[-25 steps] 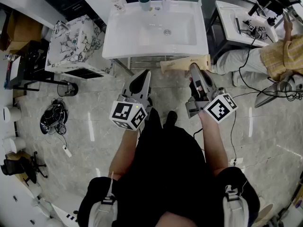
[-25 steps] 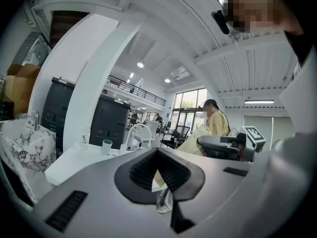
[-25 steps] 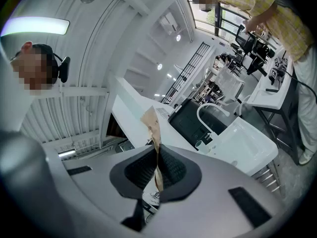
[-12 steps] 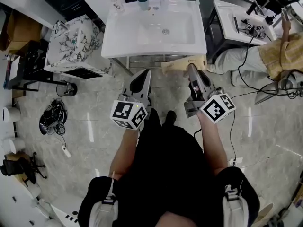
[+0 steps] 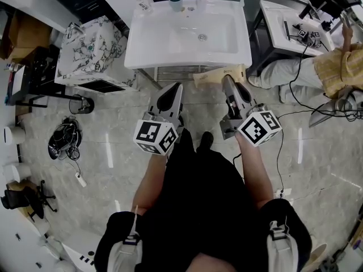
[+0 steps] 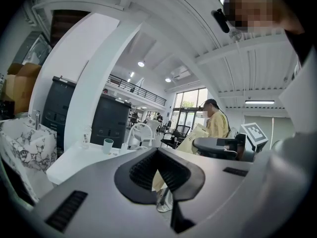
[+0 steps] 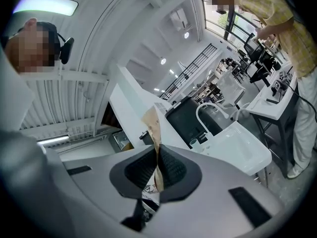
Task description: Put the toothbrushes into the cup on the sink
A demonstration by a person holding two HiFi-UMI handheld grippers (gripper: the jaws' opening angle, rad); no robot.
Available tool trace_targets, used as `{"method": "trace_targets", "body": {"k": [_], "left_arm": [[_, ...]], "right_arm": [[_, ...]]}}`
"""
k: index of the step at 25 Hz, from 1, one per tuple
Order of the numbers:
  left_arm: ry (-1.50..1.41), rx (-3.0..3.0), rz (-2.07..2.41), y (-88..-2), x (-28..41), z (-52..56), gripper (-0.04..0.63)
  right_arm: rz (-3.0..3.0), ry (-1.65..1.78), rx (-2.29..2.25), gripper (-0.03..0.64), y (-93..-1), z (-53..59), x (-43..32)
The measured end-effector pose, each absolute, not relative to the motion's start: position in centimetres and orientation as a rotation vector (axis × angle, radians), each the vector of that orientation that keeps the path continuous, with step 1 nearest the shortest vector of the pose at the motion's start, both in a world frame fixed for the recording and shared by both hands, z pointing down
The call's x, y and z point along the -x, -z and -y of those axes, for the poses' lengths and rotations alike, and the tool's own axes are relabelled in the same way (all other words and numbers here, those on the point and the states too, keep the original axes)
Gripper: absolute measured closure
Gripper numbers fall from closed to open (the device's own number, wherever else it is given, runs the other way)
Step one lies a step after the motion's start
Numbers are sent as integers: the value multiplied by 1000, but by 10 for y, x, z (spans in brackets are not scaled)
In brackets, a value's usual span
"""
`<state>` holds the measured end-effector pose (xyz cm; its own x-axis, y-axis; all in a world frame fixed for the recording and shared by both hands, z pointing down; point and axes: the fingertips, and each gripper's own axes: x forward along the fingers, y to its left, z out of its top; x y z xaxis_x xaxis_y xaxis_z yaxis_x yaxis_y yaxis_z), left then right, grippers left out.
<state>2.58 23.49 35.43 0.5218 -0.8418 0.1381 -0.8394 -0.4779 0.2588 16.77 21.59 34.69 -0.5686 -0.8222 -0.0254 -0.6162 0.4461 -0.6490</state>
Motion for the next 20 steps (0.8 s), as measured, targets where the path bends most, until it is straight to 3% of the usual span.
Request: {"method": "trace_targets", "body": {"k": [20], "left_arm": [[48,-2497,1303,-353,37,-145,581]], "right_arm": [[-2352,844,1345,583,-344,-130,-99]]}}
